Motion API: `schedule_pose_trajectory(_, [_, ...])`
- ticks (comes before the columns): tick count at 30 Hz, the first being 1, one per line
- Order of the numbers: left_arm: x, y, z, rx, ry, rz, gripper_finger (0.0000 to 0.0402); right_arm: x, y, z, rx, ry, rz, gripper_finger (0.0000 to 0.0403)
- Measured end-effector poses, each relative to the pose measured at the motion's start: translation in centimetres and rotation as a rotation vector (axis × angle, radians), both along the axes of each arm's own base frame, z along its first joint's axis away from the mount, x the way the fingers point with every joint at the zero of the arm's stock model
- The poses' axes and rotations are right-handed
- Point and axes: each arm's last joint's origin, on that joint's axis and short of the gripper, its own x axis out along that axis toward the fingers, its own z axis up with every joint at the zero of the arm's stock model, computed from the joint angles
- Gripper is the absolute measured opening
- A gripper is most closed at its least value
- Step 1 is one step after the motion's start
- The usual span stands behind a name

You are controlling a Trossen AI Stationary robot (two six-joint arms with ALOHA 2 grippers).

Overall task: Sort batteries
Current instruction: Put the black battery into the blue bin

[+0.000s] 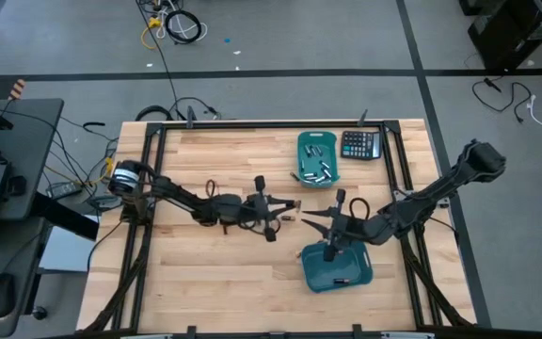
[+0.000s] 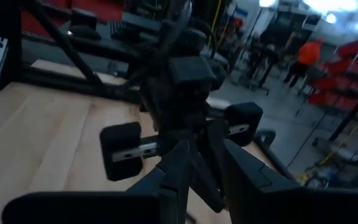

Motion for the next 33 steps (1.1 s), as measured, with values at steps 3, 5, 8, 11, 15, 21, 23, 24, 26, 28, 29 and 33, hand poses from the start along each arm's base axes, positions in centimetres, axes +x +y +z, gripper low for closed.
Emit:
schedule_pose_trajectory(3, [-0.4, -1.3, 1.4, 0.113, -0.117, -0.004, 0.0025, 0.4, 0.4, 0.8, -0.03, -0.081, 0.067, 0.0077])
schedule_pose_trajectory(5, [-0.7, -1.9, 2.1, 0.175, -0.182, 0.005, 0.0025, 0.5, 0.6, 1.5, -0.051, -0.142, 0.132, 0.0077])
schedule_pose_trajectory(8, [-1.1, -2.4, 3.0, 0.219, -0.269, -0.015, 0.0025, 0.6, 0.9, 2.1, -0.097, -0.215, 0.209, 0.0077])
schedule_pose_trajectory(11, [-1.3, -2.6, 3.3, 0.246, -0.311, -0.067, 0.0025, 0.9, 0.9, 2.3, -0.112, -0.258, 0.221, 0.0079])
schedule_pose_trajectory(15, [-1.3, -2.6, 3.3, 0.238, -0.314, -0.074, 0.0025, 1.4, 0.9, 1.7, -0.124, -0.239, 0.214, 0.0092])
schedule_pose_trajectory(21, [-1.2, -2.6, 3.3, 0.23, -0.319, -0.099, 0.0025, 1.8, 1.1, 1.3, -0.111, -0.267, 0.211, 0.0131])
schedule_pose_trajectory(23, [-1.2, -2.7, 3.3, 0.241, -0.327, -0.136, 0.0025, 1.8, 1.0, 1.3, -0.113, -0.264, 0.187, 0.0146])
schedule_pose_trajectory(24, [-1.3, -2.8, 3.3, 0.248, -0.332, -0.163, 0.0025, 1.8, 0.9, 1.3, -0.114, -0.264, 0.172, 0.0152])
schedule_pose_trajectory(26, [-1.3, -2.9, 3.4, 0.252, -0.344, -0.201, 0.0025, 1.9, 0.7, 1.4, -0.12, -0.262, 0.154, 0.0165])
schedule_pose_trajectory(28, [-1.3, -3.0, 3.5, 0.238, -0.355, -0.219, 0.0025, 2.0, 0.5, 1.4, -0.13, -0.262, 0.158, 0.0176])
schedule_pose_trajectory(29, [-1.3, -3.0, 3.5, 0.234, -0.356, -0.22, 0.0025, 2.1, 0.4, 1.4, -0.132, -0.266, 0.177, 0.0181])
schedule_pose_trajectory(33, [-1.3, -2.9, 3.5, 0.242, -0.36, -0.239, 0.0025, 2.4, -0.2, 1.4, -0.109, -0.279, 0.215, 0.0193])
